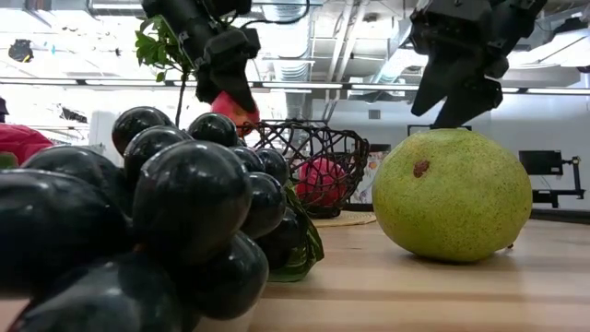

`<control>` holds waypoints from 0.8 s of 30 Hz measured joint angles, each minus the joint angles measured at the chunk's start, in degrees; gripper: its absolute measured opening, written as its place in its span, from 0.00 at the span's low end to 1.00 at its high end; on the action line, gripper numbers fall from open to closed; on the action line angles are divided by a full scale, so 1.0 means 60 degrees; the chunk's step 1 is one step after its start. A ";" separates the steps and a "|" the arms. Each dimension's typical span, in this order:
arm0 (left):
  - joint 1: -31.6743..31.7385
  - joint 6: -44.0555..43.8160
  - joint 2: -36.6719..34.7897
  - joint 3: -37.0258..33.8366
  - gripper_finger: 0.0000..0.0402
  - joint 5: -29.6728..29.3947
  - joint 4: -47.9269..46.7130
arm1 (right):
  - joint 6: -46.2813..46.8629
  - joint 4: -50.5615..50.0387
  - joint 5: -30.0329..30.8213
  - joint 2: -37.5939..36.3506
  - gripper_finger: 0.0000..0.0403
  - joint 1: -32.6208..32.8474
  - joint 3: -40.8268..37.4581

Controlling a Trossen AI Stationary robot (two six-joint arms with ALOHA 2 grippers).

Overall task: Build produce basket
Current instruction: Put the orange apple into the basket

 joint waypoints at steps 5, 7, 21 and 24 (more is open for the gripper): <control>0.0000 -0.0295 0.0435 -0.0011 0.79 0.0352 -0.0020 | -0.0044 -0.0158 0.0000 0.0000 0.94 -0.0052 0.0000; -0.0019 -0.0361 0.0374 -0.0001 0.79 0.0500 0.0098 | -0.0047 -0.0194 0.0000 0.0000 0.94 -0.0052 0.0000; -0.0033 -0.0504 0.0084 0.0000 0.79 -0.0124 -0.0010 | -0.0349 -0.0153 -0.0036 -0.0004 0.94 -0.0129 0.0000; -0.0033 -0.0481 0.0288 0.0000 0.79 -0.0342 0.0025 | -0.0549 -0.0105 -0.0040 -0.0003 0.94 -0.0208 0.0000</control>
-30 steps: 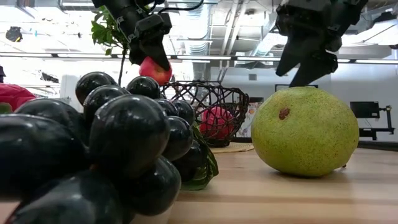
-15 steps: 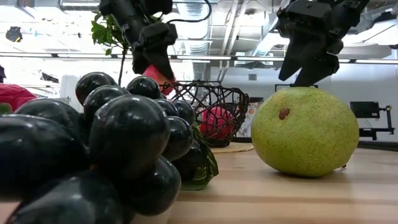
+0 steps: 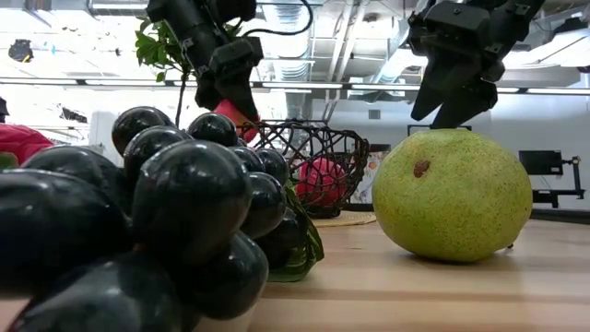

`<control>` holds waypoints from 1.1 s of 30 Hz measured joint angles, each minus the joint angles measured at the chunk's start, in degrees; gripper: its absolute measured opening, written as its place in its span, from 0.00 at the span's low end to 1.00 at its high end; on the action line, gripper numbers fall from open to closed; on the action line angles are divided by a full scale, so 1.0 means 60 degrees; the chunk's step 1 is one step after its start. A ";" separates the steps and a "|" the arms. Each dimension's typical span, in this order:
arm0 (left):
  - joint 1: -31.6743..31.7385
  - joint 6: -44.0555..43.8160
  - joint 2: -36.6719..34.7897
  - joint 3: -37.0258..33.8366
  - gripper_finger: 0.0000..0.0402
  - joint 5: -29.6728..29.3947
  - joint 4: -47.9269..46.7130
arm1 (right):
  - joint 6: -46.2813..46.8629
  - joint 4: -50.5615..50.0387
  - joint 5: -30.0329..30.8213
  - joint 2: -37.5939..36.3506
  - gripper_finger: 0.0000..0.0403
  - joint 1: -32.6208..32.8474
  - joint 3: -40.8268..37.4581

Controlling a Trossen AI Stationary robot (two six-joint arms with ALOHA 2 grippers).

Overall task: Build produce basket
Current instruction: Put the orange apple into the basket

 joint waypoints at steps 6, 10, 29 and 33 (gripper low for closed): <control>0.0000 0.0095 0.0240 -0.0004 0.79 -0.0860 0.0045 | -0.0223 0.0133 -0.0003 0.0003 0.94 -0.0086 0.0000; 0.0000 0.0081 0.0405 -0.0004 0.79 -0.1020 -0.0026 | -0.0290 0.0250 -0.0004 0.0000 0.94 -0.0092 0.0000; -0.0044 0.0008 0.1481 -0.0007 0.80 -0.1359 -0.0069 | -0.0362 0.0206 -0.0011 0.0003 0.94 -0.0085 0.0004; -0.0044 -0.0008 0.1477 -0.0007 0.80 -0.1656 -0.0050 | -0.0368 0.0177 -0.0018 0.0002 0.94 -0.0085 0.0004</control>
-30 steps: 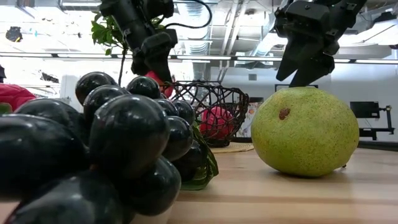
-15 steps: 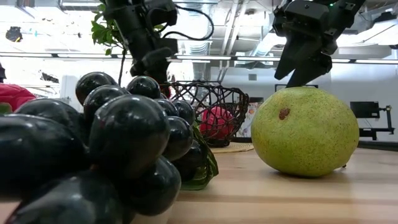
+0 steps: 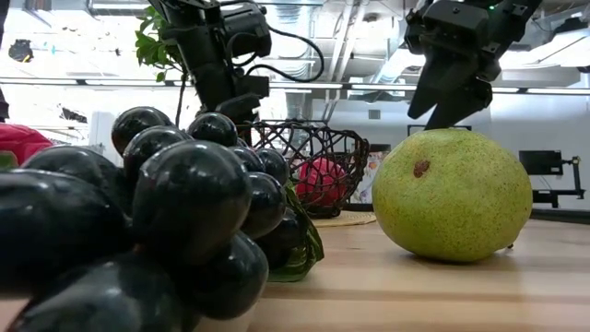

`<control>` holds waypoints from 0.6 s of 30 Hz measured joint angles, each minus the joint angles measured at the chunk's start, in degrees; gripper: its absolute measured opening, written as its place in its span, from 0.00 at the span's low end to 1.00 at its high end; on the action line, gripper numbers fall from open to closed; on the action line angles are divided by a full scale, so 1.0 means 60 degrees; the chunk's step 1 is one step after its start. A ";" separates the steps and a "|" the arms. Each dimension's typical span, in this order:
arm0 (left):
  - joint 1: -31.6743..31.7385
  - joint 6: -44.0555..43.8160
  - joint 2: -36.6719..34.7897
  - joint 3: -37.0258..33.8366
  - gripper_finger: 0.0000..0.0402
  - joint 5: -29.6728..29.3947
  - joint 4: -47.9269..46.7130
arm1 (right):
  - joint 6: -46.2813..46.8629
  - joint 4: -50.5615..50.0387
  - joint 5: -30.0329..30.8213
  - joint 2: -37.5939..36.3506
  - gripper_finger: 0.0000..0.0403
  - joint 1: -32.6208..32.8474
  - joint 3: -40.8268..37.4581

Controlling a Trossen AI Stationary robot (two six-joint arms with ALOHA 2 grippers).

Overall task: Build produce basket
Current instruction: Put the orange apple into the basket, then put the right red bell pepper into the basket

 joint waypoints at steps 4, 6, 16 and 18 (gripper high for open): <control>0.0007 0.0052 0.0038 0.0000 0.80 -0.0222 -0.0228 | -0.0019 -0.0005 -0.0015 0.0001 0.94 0.0000 0.0000; 0.0007 0.0128 0.0091 0.0000 0.81 -0.0210 -0.0229 | -0.0019 -0.0002 -0.0016 0.0001 0.94 0.0000 0.0000; 0.0007 0.0198 0.0084 0.0022 0.93 -0.0479 -0.0158 | -0.0012 0.0001 -0.0029 0.0001 0.94 0.0000 0.0000; 0.0007 0.0208 0.0084 0.0198 0.94 -0.0482 -0.0269 | -0.0008 -0.0002 -0.0029 0.0001 0.94 0.0000 0.0000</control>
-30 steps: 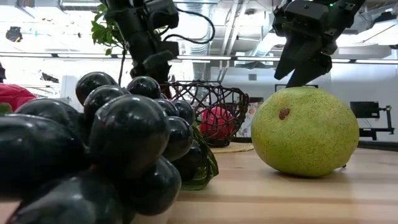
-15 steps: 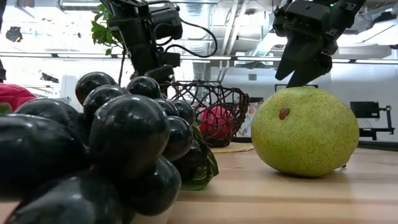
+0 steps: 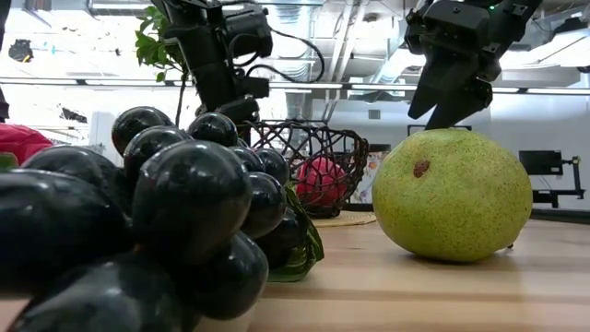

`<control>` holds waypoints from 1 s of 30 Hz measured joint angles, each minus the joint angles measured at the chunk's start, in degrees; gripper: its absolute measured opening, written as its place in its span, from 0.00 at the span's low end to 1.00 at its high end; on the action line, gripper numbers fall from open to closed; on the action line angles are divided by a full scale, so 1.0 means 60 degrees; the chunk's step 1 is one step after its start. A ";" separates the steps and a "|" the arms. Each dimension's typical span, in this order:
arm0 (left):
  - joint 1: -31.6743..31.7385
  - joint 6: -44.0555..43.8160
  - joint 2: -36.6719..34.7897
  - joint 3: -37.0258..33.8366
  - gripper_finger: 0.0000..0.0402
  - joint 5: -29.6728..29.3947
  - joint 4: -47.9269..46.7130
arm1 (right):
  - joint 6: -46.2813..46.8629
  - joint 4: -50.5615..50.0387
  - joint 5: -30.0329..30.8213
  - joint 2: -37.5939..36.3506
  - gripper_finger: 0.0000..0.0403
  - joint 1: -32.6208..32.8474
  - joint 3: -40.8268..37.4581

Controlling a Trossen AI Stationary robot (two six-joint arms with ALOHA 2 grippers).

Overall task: Build produce basket
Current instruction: Put the right red bell pepper into the basket

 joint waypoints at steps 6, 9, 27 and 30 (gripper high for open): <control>-0.0011 0.0385 0.0000 0.1058 0.95 0.0058 -0.0180 | 0.0022 -0.0037 -0.0194 0.0000 0.94 0.0000 0.0000; -0.0050 0.0522 0.0000 0.1796 0.95 0.0120 -0.0614 | 0.0105 -0.0191 -0.0409 -0.0002 0.94 0.0000 0.0000; -0.2799 -0.0354 -0.0302 0.3565 0.95 0.2484 -0.1781 | 0.3276 -0.2716 -0.1296 -0.0002 0.94 0.1575 0.0000; -0.3593 -0.0573 -0.0268 0.3565 0.95 0.2199 -0.1484 | 0.3924 -0.2710 -0.1297 0.0000 0.94 0.2077 0.0000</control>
